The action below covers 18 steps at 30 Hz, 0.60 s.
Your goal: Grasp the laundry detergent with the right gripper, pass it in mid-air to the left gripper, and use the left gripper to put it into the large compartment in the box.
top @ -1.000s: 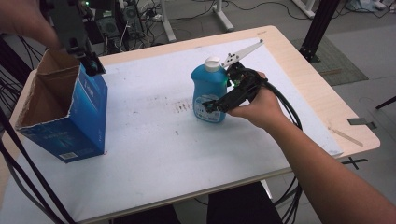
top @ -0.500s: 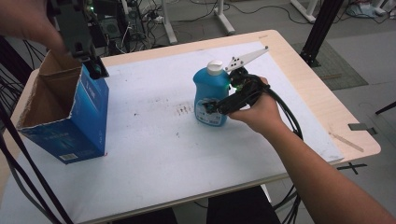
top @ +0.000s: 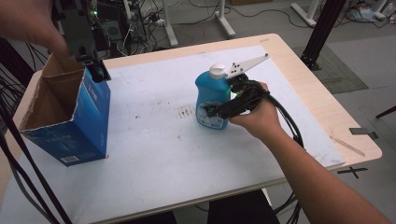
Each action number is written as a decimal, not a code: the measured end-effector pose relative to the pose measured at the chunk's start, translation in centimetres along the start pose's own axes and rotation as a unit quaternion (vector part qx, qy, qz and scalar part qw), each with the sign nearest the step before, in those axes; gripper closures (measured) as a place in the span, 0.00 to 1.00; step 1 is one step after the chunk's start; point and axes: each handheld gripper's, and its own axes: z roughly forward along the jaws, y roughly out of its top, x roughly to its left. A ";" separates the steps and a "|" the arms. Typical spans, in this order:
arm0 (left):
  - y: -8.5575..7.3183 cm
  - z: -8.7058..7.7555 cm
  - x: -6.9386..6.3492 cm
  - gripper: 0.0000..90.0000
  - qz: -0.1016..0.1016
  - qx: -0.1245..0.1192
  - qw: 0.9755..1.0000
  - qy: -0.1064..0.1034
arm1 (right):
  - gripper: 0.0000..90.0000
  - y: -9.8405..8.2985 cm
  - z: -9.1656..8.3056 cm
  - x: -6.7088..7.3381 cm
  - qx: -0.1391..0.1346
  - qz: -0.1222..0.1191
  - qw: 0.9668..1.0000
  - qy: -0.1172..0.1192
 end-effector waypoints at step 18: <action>-0.3 0.0 0.0 0.03 -0.001 0.002 1.000 -0.001 | 0.38 0.0 0.1 0.1 -0.012 -0.009 1.000 0.003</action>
